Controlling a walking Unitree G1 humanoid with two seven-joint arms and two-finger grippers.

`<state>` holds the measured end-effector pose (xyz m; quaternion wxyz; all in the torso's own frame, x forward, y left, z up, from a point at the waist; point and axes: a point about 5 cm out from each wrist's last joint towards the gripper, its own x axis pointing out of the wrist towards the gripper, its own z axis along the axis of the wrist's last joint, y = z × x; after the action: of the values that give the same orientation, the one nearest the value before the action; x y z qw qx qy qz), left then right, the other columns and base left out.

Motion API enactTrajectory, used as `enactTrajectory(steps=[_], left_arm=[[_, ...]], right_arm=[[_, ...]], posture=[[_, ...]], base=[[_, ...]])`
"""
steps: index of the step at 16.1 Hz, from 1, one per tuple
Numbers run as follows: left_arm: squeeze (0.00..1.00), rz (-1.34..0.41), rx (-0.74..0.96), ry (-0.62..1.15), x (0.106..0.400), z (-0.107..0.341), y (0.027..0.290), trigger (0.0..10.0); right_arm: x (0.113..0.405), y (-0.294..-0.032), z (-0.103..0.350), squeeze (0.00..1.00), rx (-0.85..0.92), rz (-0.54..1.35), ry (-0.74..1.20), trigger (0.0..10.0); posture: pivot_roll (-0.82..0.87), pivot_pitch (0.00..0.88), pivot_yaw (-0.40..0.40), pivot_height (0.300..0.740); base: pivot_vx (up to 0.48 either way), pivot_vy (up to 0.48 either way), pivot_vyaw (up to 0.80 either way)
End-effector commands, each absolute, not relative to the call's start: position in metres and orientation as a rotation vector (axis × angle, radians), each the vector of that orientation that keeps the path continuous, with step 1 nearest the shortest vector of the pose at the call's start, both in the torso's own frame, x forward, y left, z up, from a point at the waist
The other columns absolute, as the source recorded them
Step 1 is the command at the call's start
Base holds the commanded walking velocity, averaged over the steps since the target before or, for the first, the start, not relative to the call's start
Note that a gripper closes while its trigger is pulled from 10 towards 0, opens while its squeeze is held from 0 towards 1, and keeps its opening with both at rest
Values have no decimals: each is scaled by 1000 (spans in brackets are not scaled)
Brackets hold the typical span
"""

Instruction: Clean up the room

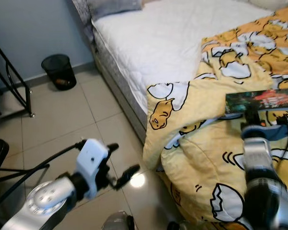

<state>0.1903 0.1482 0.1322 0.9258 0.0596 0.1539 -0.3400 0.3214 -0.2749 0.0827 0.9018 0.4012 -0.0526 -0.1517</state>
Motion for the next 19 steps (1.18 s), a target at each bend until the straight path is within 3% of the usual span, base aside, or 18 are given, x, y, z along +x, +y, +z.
enactTrajectory(steps=[1, 2, 3, 6, 7, 8, 9, 10, 15, 19], left_arm=[[729, -641, 147, 310, 200, 127, 150, 10000], [729, -641, 147, 310, 200, 127, 150, 10000], [722, -579, 161, 298, 208, 123, 151, 10000], [667, -486, 155, 259, 220, 121, 151, 10000], [545, -423, 143, 211, 230, 122, 150, 10000], [545, -423, 143, 211, 230, 122, 150, 10000], [318, -382, 158, 185, 237, 123, 151, 10000], [286, -372, 160, 178, 239, 123, 152, 10000], [259, -349, 133, 140, 256, 125, 153, 10000], [259, -385, 99, 132, 263, 125, 148, 10000]], right_arm=[[326, -263, 100, 0, 669, -183, -114, 0], [326, -263, 100, 0, 669, -183, -114, 0], [322, -254, 105, 0, 489, -114, -89, 0], [315, -240, 109, 0, 266, -44, -85, 0], [309, -226, 111, 0, 173, -8, -83, 0], [309, -226, 111, 0, 173, -8, -83, 0], [304, -220, 104, 0, 134, -5, -58, 0], [304, -219, 102, 0, 122, -11, -49, 0], [307, -210, 103, 0, 129, -28, -37, 0], [309, -220, 98, 0, 217, -104, -1, 0]], posture=[[-22, 0, 33, 740], [-22, 0, 33, 740], [-31, 0, 35, 740], [-35, 0, 33, 740], [-29, 0, 24, 740], [-29, 0, 24, 740], [-19, 0, 16, 740], [-19, 0, 16, 740], [-44, 0, 39, 740], [-60, 0, 53, 740]], base=[[0, 0, 0], [0, 0, 0], [0, 0, 0], [0, 0, 0], [0, 0, 0], [0, 0, 0], [0, 0, 0], [0, 0, 0], [0, 0, 0], [0, 0, 0]])
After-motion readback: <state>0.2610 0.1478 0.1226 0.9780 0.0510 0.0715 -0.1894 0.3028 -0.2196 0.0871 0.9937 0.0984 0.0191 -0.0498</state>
